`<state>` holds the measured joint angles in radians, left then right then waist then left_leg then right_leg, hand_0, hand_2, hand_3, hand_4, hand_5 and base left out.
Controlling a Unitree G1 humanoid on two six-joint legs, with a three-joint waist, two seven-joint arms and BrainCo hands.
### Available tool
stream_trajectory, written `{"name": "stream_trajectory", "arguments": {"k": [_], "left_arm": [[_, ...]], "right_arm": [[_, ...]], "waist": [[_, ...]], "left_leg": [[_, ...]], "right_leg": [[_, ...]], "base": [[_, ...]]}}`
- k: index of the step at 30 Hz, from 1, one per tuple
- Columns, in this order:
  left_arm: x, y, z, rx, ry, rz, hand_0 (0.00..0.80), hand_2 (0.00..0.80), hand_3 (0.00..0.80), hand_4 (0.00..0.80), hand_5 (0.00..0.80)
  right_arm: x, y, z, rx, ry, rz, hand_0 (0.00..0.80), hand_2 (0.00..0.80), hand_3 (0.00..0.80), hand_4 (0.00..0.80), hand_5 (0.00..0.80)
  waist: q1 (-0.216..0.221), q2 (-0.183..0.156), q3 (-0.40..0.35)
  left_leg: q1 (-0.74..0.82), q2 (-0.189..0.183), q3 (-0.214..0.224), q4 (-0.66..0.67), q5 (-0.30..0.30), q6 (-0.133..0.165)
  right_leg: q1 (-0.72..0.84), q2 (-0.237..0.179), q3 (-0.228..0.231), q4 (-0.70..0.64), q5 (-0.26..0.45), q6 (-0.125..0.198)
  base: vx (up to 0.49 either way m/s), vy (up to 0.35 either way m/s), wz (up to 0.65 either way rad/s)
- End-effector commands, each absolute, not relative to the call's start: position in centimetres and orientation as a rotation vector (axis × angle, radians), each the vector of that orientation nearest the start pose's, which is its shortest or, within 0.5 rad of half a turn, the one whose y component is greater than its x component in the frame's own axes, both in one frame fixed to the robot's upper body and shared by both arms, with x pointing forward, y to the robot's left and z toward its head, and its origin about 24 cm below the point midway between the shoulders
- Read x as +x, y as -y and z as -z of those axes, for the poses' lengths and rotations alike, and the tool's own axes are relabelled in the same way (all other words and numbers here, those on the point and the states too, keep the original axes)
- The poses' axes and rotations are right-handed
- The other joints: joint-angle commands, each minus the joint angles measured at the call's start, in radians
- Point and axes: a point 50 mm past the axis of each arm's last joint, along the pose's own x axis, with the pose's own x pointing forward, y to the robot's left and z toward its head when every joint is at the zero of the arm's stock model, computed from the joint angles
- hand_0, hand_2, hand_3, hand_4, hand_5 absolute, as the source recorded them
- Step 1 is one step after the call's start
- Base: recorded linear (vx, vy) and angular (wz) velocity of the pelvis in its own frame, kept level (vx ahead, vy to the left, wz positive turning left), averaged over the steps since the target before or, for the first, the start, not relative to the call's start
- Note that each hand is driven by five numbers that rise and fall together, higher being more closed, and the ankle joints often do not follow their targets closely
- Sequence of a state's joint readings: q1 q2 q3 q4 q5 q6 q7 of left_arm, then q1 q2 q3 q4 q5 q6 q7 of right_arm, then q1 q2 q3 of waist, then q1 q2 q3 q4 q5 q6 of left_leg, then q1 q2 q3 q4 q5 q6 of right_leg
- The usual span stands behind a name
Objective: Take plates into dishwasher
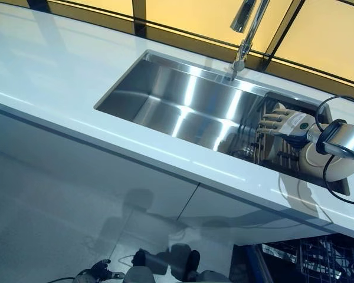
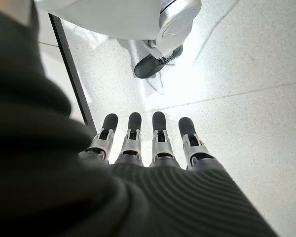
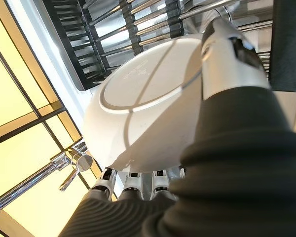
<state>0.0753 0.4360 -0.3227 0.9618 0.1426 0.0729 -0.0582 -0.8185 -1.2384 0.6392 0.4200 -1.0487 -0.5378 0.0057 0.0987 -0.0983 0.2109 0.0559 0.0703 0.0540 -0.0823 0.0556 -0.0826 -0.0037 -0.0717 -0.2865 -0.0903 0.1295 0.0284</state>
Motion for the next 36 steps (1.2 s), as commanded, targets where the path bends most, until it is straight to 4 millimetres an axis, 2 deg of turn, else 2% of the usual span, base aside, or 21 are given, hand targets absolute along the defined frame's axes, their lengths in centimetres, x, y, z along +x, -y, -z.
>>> {"name": "stream_trajectory", "arguments": {"k": [1, 6, 8, 9, 10, 11, 13, 24, 34, 36], "left_arm": [[11.3, -27.1, 13.4, 0.682, -1.127, 0.222, 0.000, 0.000, 0.000, 0.000, 0.000], [11.3, -27.0, 13.4, 0.679, -1.124, 0.223, 0.000, 0.000, 0.000, 0.000, 0.000], [11.4, -27.0, 13.4, 0.678, -1.123, 0.222, 0.000, 0.000, 0.000, 0.000, 0.000], [11.5, -27.0, 13.4, 0.678, -1.122, 0.222, 0.000, 0.000, 0.000, 0.000, 0.000], [11.5, -27.0, 13.4, 0.678, -1.121, 0.222, 0.000, 0.000, 0.000, 0.000, 0.000], [11.5, -27.0, 13.4, 0.678, -1.120, 0.222, 0.000, 0.000, 0.000, 0.000, 0.000], [11.7, -26.9, 13.3, 0.675, -1.118, 0.220, 0.000, 0.000, 0.000, 0.000, 0.000], [11.8, -26.8, 13.3, 0.657, -1.111, 0.214, 0.000, 0.000, 0.000, 0.000, 0.000], [11.7, -26.8, 13.4, 0.655, -1.114, 0.214, 0.000, 0.000, 0.000, 0.000, 0.000], [11.7, -26.7, 13.4, 0.653, -1.114, 0.216, 0.000, 0.000, 0.000, 0.000, 0.000]], "right_arm": [[32.4, 29.2, -22.7, -2.426, 0.256, -0.381, 0.000, 0.000, 0.000, 0.000, 0.000], [32.4, 29.2, -23.0, -2.437, 0.277, -0.342, 0.000, 0.000, 0.000, 0.000, 0.000], [32.5, 29.3, -23.2, -2.444, 0.295, -0.313, 0.191, 0.191, 0.191, 0.191, 0.191], [32.5, 29.3, -23.3, -2.443, 0.306, -0.300, 0.355, 0.355, 0.355, 0.355, 0.355], [32.5, 29.3, -23.4, -2.444, 0.317, -0.284, 0.483, 0.483, 0.483, 0.483, 0.483], [32.5, 29.2, -23.5, -2.446, 0.328, -0.273, 0.562, 0.562, 0.562, 0.562, 0.562], [32.5, 29.0, -23.7, -2.448, 0.352, -0.247, 0.800, 0.800, 0.800, 0.800, 0.800], [32.6, 28.8, -24.1, -2.459, 0.380, -0.211, 0.800, 0.800, 0.800, 0.800, 0.800], [32.4, 29.3, -24.0, -2.483, 0.373, -0.224, 0.800, 0.800, 0.800, 0.800, 0.800], [32.4, 29.5, -24.4, -2.505, 0.374, -0.192, 0.800, 0.800, 0.800, 0.800, 0.800]], "waist": [[0.021, -0.010, 0.002], [0.020, -0.008, 0.006], [0.021, -0.008, 0.008], [0.021, -0.008, 0.009], [0.021, -0.008, 0.010], [0.022, -0.008, 0.012], [0.021, -0.007, 0.015], [0.016, -0.001, 0.017], [0.013, -0.003, 0.012], [0.011, -0.006, 0.008]], "left_leg": [[-0.066, -0.015, 0.009, -0.005, 0.018, 0.008], [-0.071, -0.016, 0.006, -0.005, 0.019, 0.009], [-0.072, -0.017, 0.005, -0.005, 0.019, 0.009], [-0.073, -0.017, 0.004, -0.005, 0.019, 0.010], [-0.074, -0.018, 0.003, -0.005, 0.018, 0.010], [-0.075, -0.018, 0.003, -0.005, 0.018, 0.011], [-0.077, -0.020, 0.002, -0.005, 0.018, 0.012], [-0.084, -0.027, 0.001, -0.005, 0.014, 0.016], [-0.077, -0.031, 0.006, -0.005, 0.008, 0.020], [-0.075, -0.031, 0.010, -0.005, 0.005, 0.021]], "right_leg": [[0.063, 0.040, 0.015, 0.031, -0.102, 0.050], [0.058, 0.040, 0.016, 0.035, -0.104, 0.049], [0.056, 0.039, 0.016, 0.036, -0.103, 0.049], [0.055, 0.039, 0.015, 0.036, -0.103, 0.049], [0.053, 0.039, 0.015, 0.037, -0.103, 0.049], [0.052, 0.039, 0.015, 0.037, -0.102, 0.049], [0.050, 0.039, 0.016, 0.036, -0.100, 0.050], [0.039, 0.036, 0.021, 0.033, -0.096, 0.053], [0.041, 0.033, 0.021, 0.034, -0.094, 0.055], [0.043, 0.032, 0.024, 0.034, -0.095, 0.055]], "base": [[0.000, 0.000, 0.00], [0.000, 0.000, 0.00], [0.000, 0.000, 0.00], [0.000, 0.000, 0.00], [0.000, 0.000, 0.00], [0.000, 0.000, 0.00], [0.000, 0.000, 0.00], [0.000, 0.000, 0.00], [0.000, 0.000, 0.00], [-0.006, 0.017, 0.00]]}}
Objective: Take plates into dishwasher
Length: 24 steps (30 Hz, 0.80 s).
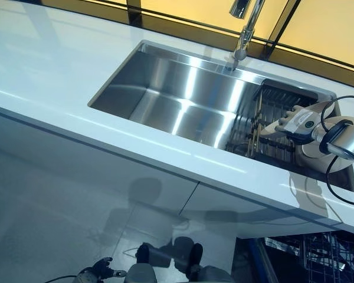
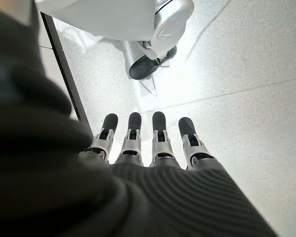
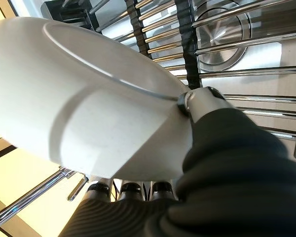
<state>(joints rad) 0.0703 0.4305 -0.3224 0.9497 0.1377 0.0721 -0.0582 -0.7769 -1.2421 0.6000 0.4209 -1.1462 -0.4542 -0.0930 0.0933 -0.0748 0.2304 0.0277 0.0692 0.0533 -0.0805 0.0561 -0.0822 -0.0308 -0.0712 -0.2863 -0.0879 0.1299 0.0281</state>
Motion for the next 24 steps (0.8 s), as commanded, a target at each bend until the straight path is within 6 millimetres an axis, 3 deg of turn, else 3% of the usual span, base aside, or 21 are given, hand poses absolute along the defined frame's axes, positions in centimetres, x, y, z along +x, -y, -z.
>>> {"name": "stream_trajectory", "arguments": {"k": [1, 16, 21, 24], "left_arm": [[11.7, -26.7, 13.4, 0.652, -1.114, 0.217, 0.000, 0.000, 0.000, 0.000, 0.000], [10.9, -26.2, 13.9, 0.612, -1.150, 0.224, 0.000, 0.000, 0.000, 0.000, 0.000], [10.8, -26.0, 14.0, 0.609, -1.155, 0.232, 0.000, 0.000, 0.000, 0.000, 0.000], [10.7, -26.0, 14.1, 0.604, -1.155, 0.232, 0.000, 0.000, 0.000, 0.000, 0.000]], "right_arm": [[32.4, 29.7, -24.6, -2.514, 0.374, -0.178, 0.800, 0.800, 0.800, 0.800, 0.800], [31.2, 33.1, -28.4, -2.748, 0.281, 0.216, 0.800, 0.800, 0.800, 0.800, 0.800], [30.9, 33.9, -29.6, -2.710, 0.264, 0.351, 0.800, 0.800, 0.800, 0.800, 0.800], [30.4, 34.3, -30.7, -2.591, 0.293, 0.476, 0.800, 0.800, 0.800, 0.800, 0.800]], "waist": [[0.016, -0.031, -0.013], [-0.005, -0.043, -0.059], [-0.009, -0.045, -0.075], [-0.016, -0.045, -0.083]], "left_leg": [[-0.045, -0.030, 0.011, -0.007, 0.003, 0.021], [-0.010, -0.044, 0.031, -0.007, -0.027, 0.040], [0.006, -0.054, 0.039, -0.007, -0.042, 0.052], [0.019, -0.060, 0.047, -0.007, -0.050, 0.064]], "right_leg": [[0.070, 0.032, 0.024, 0.031, -0.096, 0.055], [0.091, 0.018, 0.049, 0.032, -0.097, 0.069], [0.097, 0.007, 0.059, 0.037, -0.097, 0.077], [0.097, -0.002, 0.069, 0.047, -0.098, 0.082]], "base": [[0.000, 0.000, 0.00], [0.000, 0.063, -0.01], [-0.010, 0.094, -0.05], [-0.014, 0.130, -0.13]]}}
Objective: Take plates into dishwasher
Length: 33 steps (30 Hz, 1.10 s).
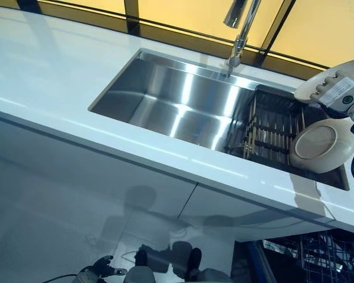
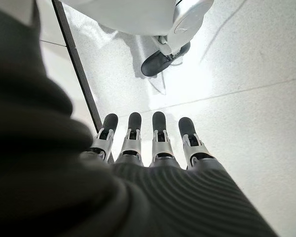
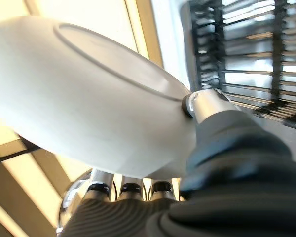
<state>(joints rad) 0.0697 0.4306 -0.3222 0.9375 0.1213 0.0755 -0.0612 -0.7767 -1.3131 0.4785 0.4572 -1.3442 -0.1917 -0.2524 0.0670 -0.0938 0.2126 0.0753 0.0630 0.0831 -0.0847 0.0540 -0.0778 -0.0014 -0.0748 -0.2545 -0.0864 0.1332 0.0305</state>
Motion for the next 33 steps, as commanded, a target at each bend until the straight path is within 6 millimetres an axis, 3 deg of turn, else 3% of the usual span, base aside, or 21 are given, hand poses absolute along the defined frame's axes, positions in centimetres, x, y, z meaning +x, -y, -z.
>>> {"name": "stream_trajectory", "arguments": {"k": [1, 6, 13, 18, 21, 26, 30, 33], "left_arm": [[10.7, -25.9, 14.1, 0.598, -1.158, 0.228, 0.000, 0.000, 0.000, 0.000, 0.000], [10.6, -25.9, 14.2, 0.590, -1.165, 0.218, 0.000, 0.000, 0.000, 0.000, 0.000], [10.7, -26.4, 14.2, 0.630, -1.186, 0.205, 0.000, 0.000, 0.000, 0.000, 0.000], [10.2, -27.3, 14.3, 0.677, -1.233, 0.193, 0.000, 0.000, 0.000, 0.000, 0.000], [10.6, -27.9, 14.1, 0.684, -1.251, 0.161, 0.000, 0.000, 0.000, 0.000, 0.000], [11.5, -28.3, 13.8, 0.665, -1.247, 0.127, 0.000, 0.000, 0.000, 0.000, 0.000], [12.1, -27.9, 13.8, 0.668, -1.217, 0.144, 0.000, 0.000, 0.000, 0.000, 0.000], [12.7, -27.4, 13.8, 0.667, -1.192, 0.165, 0.000, 0.000, 0.000, 0.000, 0.000]], "right_arm": [[30.0, 34.5, -31.1, -2.505, 0.320, 0.540, 0.800, 0.800, 0.800, 0.800, 0.800], [28.9, 34.6, -31.6, -2.200, 0.459, 0.681, 0.800, 0.800, 0.800, 0.800, 0.800], [27.6, 33.9, -30.9, -1.968, 0.601, 0.720, 0.800, 0.800, 0.800, 0.800, 0.800], [26.8, 33.1, -31.0, -1.766, 0.700, 0.735, 0.800, 0.800, 0.800, 0.800, 0.800], [26.8, 32.4, -31.0, -1.659, 0.743, 0.726, 0.800, 0.800, 0.800, 0.800, 0.800], [27.1, 31.5, -30.4, -1.527, 0.773, 0.699, 0.800, 0.800, 0.800, 0.800, 0.800], [27.6, 31.8, -29.1, -1.427, 0.732, 0.700, 0.800, 0.800, 0.800, 0.800, 0.800], [27.8, 32.1, -28.2, -1.337, 0.692, 0.703, 0.800, 0.800, 0.800, 0.800, 0.800]], "waist": [[0.004, -0.024, -0.071], [-0.023, -0.017, -0.079], [-0.065, -0.011, -0.076], [-0.108, -0.015, -0.068], [-0.120, -0.012, -0.066], [-0.110, 0.003, -0.067], [-0.095, 0.014, -0.071], [-0.098, 0.014, -0.076]], "left_leg": [[-0.022, -0.059, 0.018, 0.000, -0.055, 0.067], [0.002, -0.070, 0.030, 0.007, -0.078, 0.093], [0.012, -0.075, 0.057, 0.000, -0.083, 0.112], [0.026, -0.072, 0.118, -0.003, -0.096, 0.102], [0.025, -0.061, 0.178, -0.003, -0.100, 0.103], [0.009, -0.026, 0.291, -0.003, -0.083, 0.110], [-0.020, 0.002, 0.336, 0.006, -0.082, 0.101], [-0.040, 0.018, 0.346, 0.009, -0.068, 0.091]], "right_leg": [[0.067, -0.004, 0.048, 0.052, -0.100, 0.086], [0.058, -0.028, 0.086, 0.074, -0.083, 0.115], [0.013, -0.053, 0.121, 0.108, -0.040, 0.161], [-0.057, -0.086, 0.106, 0.103, 0.066, 0.203], [-0.085, -0.117, 0.061, 0.127, 0.095, 0.206], [-0.042, -0.175, -0.015, 0.192, 0.062, 0.189], [0.038, -0.204, -0.029, 0.201, 0.000, 0.191], [0.074, -0.184, -0.017, 0.151, -0.050, 0.188]], "base": [[-0.009, 0.180, -0.12], [-0.017, 0.177, -0.16], [-0.043, 0.151, -0.30], [-0.032, 0.077, -0.59], [-0.098, 0.027, -0.67], [-0.132, -0.016, -0.81], [-0.105, -0.125, -0.84], [-0.077, -0.192, -0.71]]}}
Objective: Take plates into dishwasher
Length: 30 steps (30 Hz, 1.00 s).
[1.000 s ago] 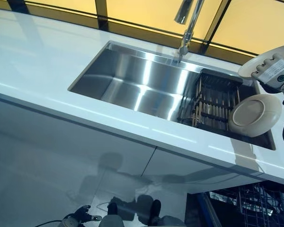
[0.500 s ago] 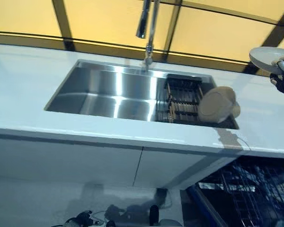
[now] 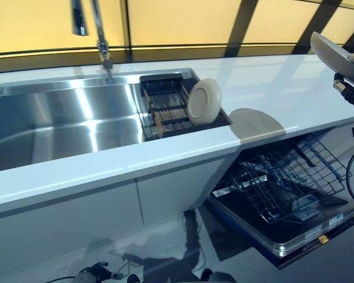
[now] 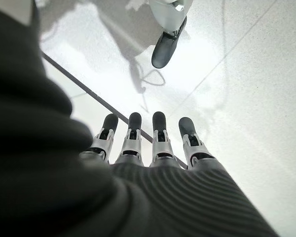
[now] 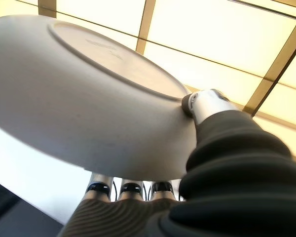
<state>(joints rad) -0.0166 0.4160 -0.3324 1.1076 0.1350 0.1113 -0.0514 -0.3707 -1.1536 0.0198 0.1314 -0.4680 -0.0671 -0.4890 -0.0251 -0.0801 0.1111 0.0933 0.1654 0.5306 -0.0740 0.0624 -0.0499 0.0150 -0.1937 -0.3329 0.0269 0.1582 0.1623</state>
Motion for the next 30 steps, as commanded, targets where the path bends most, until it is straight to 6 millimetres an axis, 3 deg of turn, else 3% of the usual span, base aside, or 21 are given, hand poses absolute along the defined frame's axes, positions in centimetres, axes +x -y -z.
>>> {"name": "stream_trajectory", "arguments": {"k": [1, 4, 9, 13, 17, 30], "left_arm": [[13.0, -27.3, 13.7, 0.665, -1.183, 0.168, 0.000, 0.000, 0.000, 0.000, 0.000], [13.6, -26.9, 13.6, 0.656, -1.164, 0.164, 0.000, 0.000, 0.000, 0.000, 0.000], [14.3, -26.0, 13.6, 0.652, -1.130, 0.190, 0.000, 0.000, 0.000, 0.000, 0.000], [14.8, -23.7, 14.0, 0.625, -1.079, 0.256, 0.000, 0.000, 0.000, 0.000, 0.000], [15.0, -22.2, 14.3, 0.621, -1.049, 0.291, 0.000, 0.000, 0.000, 0.000, 0.000], [17.1, -20.4, 13.8, 0.594, -0.994, 0.293, 0.000, 0.000, 0.000, 0.000, 0.000]], "right_arm": [[27.8, 32.1, -27.8, -1.311, 0.685, 0.701, 0.800, 0.800, 0.800, 0.800, 0.800], [27.8, 31.8, -26.9, -1.253, 0.679, 0.690, 0.800, 0.800, 0.800, 0.800, 0.800], [27.8, 31.3, -26.1, -1.177, 0.652, 0.671, 0.800, 0.800, 0.800, 0.800, 0.800], [28.0, 30.7, -25.1, -1.123, 0.614, 0.632, 0.800, 0.800, 0.800, 0.800, 0.800], [28.3, 30.3, -24.0, -1.064, 0.588, 0.606, 0.800, 0.800, 0.800, 0.800, 0.800], [29.4, 28.6, -21.6, -0.967, 0.546, 0.470, 0.800, 0.800, 0.800, 0.800, 0.800]], "waist": [[-0.009, 0.000, 0.025], [-0.013, -0.001, 0.030], [-0.037, 0.005, 0.044], [-0.071, 0.033, 0.071], [-0.099, 0.061, 0.090], [-0.165, 0.149, 0.158]], "left_leg": [[-0.063, -0.081, -0.093, -0.002, -0.073, 0.059], [-0.072, -0.065, -0.073, 0.002, -0.065, 0.050], [-0.080, -0.053, -0.089, 0.017, -0.063, 0.034], [-0.091, -0.045, -0.096, 0.013, -0.023, 0.009], [-0.099, -0.040, -0.111, -0.004, -0.002, -0.020], [-0.106, -0.027, -0.094, -0.013, 0.017, -0.069]], "right_leg": [[0.062, -0.057, 0.058, 0.014, -0.082, 0.060], [0.053, -0.039, 0.049, -0.003, -0.095, 0.062], [0.037, 0.007, 0.086, -0.020, -0.126, 0.048], [0.006, 0.045, 0.123, -0.027, -0.133, -0.004], [-0.009, 0.067, 0.148, -0.064, -0.118, -0.020], [-0.084, 0.066, 0.159, -0.104, -0.088, -0.041]], "base": [[-0.084, -0.225, -0.86], [-0.064, -0.210, -0.79], [-0.037, -0.235, -0.22], [-0.097, -0.201, -0.06], [-0.074, -0.137, -0.01], [-0.081, -0.042, -0.06]]}}
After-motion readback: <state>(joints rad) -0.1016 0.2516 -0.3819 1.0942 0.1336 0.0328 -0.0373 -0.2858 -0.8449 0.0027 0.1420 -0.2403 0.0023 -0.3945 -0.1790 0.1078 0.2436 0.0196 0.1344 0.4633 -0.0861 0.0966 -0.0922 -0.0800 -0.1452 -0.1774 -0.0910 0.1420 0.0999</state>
